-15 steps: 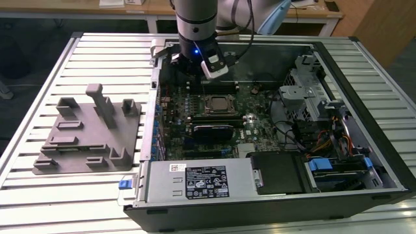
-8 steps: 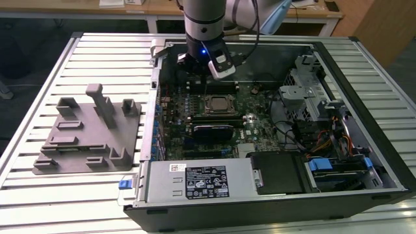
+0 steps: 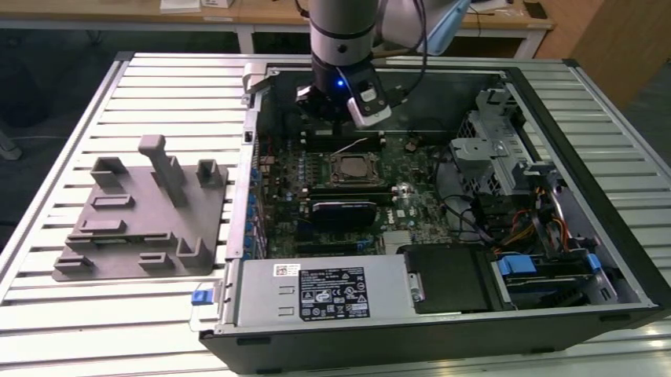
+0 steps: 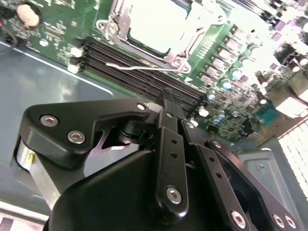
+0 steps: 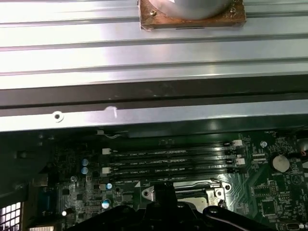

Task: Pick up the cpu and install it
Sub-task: 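Install the first cpu locking lever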

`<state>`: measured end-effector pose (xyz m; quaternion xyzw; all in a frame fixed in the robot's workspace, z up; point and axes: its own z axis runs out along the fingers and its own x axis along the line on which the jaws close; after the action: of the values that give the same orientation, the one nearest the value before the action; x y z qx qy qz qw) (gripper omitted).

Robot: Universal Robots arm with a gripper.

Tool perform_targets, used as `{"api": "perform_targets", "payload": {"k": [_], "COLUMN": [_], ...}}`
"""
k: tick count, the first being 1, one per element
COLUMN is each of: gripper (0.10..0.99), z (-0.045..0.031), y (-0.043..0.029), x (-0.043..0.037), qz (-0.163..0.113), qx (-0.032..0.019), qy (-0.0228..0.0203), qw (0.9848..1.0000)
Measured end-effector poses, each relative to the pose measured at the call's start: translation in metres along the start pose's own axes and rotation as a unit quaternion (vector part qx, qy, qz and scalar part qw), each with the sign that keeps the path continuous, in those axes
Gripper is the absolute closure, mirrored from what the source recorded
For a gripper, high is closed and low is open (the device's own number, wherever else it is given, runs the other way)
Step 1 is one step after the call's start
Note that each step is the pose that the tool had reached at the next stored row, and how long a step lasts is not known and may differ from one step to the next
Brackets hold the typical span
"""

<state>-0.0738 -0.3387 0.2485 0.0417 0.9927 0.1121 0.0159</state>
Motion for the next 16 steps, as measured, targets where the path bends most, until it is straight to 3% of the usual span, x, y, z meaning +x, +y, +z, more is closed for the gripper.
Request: {"api": "perform_targets", "payload": {"k": [8,16], "gripper": [0.980,0.980], "z": [0.0007,0.0021], "y": [0.0012,0.0010], "x": [-0.0158,-0.0165], "qz": [0.000,0.000], "qx": [0.0000,0.0003], "qy": [0.0001,0.0001], "qw": [1.0000,1.0000]}}
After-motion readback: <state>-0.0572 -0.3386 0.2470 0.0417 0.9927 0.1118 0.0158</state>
